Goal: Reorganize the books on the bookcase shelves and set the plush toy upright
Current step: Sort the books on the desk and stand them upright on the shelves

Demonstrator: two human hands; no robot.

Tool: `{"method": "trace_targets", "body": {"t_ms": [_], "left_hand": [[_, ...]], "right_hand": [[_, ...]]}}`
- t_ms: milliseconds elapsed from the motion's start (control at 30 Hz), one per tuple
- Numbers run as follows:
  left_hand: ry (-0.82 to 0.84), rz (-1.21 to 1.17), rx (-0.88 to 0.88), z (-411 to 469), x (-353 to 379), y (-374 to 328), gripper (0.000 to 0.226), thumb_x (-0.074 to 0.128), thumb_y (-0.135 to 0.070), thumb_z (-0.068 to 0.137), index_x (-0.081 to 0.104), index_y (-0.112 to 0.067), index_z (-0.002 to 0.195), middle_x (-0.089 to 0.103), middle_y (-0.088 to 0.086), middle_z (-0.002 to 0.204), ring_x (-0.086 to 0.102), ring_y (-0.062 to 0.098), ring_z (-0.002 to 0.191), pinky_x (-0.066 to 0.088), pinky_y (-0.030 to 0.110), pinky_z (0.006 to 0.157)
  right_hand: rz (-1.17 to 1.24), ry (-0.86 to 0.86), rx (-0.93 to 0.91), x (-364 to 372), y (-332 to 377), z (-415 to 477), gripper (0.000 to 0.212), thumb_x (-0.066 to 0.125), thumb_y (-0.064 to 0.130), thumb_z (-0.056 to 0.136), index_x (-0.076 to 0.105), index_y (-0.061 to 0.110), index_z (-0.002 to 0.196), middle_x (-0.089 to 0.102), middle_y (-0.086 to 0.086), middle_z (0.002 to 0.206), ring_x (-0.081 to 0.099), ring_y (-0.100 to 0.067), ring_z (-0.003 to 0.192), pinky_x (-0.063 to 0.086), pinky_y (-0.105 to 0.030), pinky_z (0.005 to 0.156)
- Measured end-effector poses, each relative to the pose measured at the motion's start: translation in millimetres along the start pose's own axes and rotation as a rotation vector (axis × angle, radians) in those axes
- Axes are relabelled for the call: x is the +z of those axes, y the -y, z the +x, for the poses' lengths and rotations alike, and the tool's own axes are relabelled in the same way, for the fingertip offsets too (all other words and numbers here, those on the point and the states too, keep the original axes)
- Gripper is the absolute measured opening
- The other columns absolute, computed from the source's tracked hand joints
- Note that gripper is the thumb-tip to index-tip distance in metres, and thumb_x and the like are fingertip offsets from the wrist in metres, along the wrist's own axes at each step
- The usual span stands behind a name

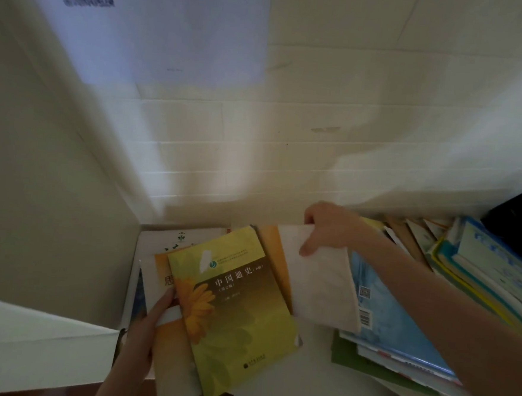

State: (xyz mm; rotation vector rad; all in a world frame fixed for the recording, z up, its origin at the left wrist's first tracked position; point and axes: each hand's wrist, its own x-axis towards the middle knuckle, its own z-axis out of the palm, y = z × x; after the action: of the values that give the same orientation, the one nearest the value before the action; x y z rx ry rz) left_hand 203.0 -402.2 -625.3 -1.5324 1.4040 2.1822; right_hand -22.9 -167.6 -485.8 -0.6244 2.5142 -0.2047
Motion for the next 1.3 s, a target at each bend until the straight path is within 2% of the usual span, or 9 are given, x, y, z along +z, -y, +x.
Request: {"method": "trace_targets", "body": {"t_ms": [233, 333, 567, 767, 867, 1033, 1133, 1200, 1300], "left_hand": [[-0.068, 0.065, 0.074, 12.2, -6.6, 11.6, 0.121, 0.079, -0.076, 0.021, 0.054, -0.02, 0.124, 0.065, 0.014, 0.112, 0.064, 0.037, 0.098, 0.052, 0.057, 0.084], [-0.065, 0.068, 0.091, 5.3, -4.1, 10.7, 0.116, 0.077, -0.078, 0.027, 0.053, -0.019, 0.124, 0.064, 0.013, 0.111, 0.063, 0.036, 0.098, 0.052, 0.056, 0.085], [-0.076, 0.066, 0.234, -11.1, 1.0, -6.5, 0.064, 0.073, -0.048, 0.074, 0.052, -0.026, 0.129, 0.063, 0.009, 0.115, 0.062, 0.032, 0.1, 0.052, 0.054, 0.085], [-0.165, 0.159, 0.254, -14.0, 6.1, -2.9, 0.1, 0.066, -0.075, 0.057, 0.039, -0.026, 0.14, 0.054, 0.013, 0.128, 0.054, 0.038, 0.112, 0.045, 0.057, 0.094], [-0.234, 0.119, 0.41, -32.9, 11.0, -13.9, 0.073, 0.043, -0.064, 0.082, 0.036, -0.018, 0.138, 0.043, 0.03, 0.135, 0.048, 0.049, 0.115, 0.041, 0.063, 0.093], [-0.195, 0.276, 0.684, -44.3, -2.8, -29.6, 0.05, 0.058, -0.019, 0.083, 0.047, -0.036, 0.129, 0.042, 0.01, 0.143, 0.044, 0.034, 0.127, 0.038, 0.041, 0.098], [-0.116, 0.341, 0.885, -48.4, -14.7, -46.2, 0.032, 0.051, -0.023, 0.089, 0.059, -0.044, 0.111, 0.06, 0.005, 0.123, 0.056, 0.027, 0.114, 0.045, 0.041, 0.097], [0.003, 0.502, 0.959, -46.6, -5.2, -58.9, 0.029, 0.058, -0.026, 0.092, 0.055, -0.042, 0.116, 0.057, -0.009, 0.122, 0.053, 0.011, 0.114, 0.043, 0.021, 0.092], [0.193, 0.919, 0.9, -36.8, 22.5, -69.4, 0.06, 0.063, -0.059, 0.076, 0.04, -0.042, 0.129, 0.038, -0.016, 0.131, 0.035, 0.005, 0.123, 0.031, 0.021, 0.097]], "right_hand": [[-0.274, -0.57, -0.147, 0.1, 49.8, -75.7, 0.028, 0.066, 0.023, 0.083, 0.039, 0.025, 0.091, 0.053, 0.007, 0.078, 0.052, -0.013, 0.066, 0.041, -0.025, 0.059], [-0.244, -0.737, -0.287, 72.3, 64.9, -89.0, 0.053, 0.086, 0.008, 0.045, 0.059, 0.021, 0.089, 0.063, 0.004, 0.069, 0.058, -0.013, 0.05, 0.044, -0.024, 0.04], [-0.089, -0.577, -0.434, 201.0, 56.8, -88.5, 0.008, 0.061, 0.021, 0.072, 0.065, 0.023, 0.078, 0.07, 0.003, 0.087, 0.07, -0.013, 0.084, 0.051, -0.019, 0.049], [0.003, -0.47, -0.49, 184.6, 59.3, -92.7, 0.023, 0.047, 0.026, 0.07, 0.067, 0.033, 0.079, 0.07, 0.016, 0.086, 0.068, -0.001, 0.085, 0.046, -0.014, 0.045], [-0.053, -0.457, -0.611, 186.7, 49.9, -97.9, 0.021, 0.048, 0.029, 0.076, 0.063, 0.034, 0.089, 0.071, 0.016, 0.096, 0.066, 0.001, 0.096, 0.053, -0.015, 0.057], [-0.02, -0.42, -0.744, 176.3, 29.8, -95.3, 0.021, 0.051, 0.028, 0.083, 0.067, 0.035, 0.095, 0.071, 0.017, 0.104, 0.062, 0.002, 0.104, 0.051, -0.014, 0.079], [-0.013, -0.456, -0.898, 168.3, 1.0, -80.3, 0.02, 0.053, 0.014, 0.086, 0.055, 0.026, 0.103, 0.071, 0.008, 0.108, 0.063, -0.007, 0.109, 0.054, -0.025, 0.088], [-0.084, -0.491, -0.997, 157.3, -10.3, -71.2, 0.021, 0.046, 0.008, 0.093, 0.053, 0.025, 0.103, 0.069, 0.009, 0.114, 0.057, -0.011, 0.119, 0.048, -0.032, 0.099], [-0.161, -0.542, -1.113, 138.2, 0.5, -51.3, 0.02, 0.045, 0.01, 0.097, 0.059, 0.024, 0.102, 0.064, 0.004, 0.124, 0.044, -0.019, 0.132, 0.032, -0.036, 0.113]]}}
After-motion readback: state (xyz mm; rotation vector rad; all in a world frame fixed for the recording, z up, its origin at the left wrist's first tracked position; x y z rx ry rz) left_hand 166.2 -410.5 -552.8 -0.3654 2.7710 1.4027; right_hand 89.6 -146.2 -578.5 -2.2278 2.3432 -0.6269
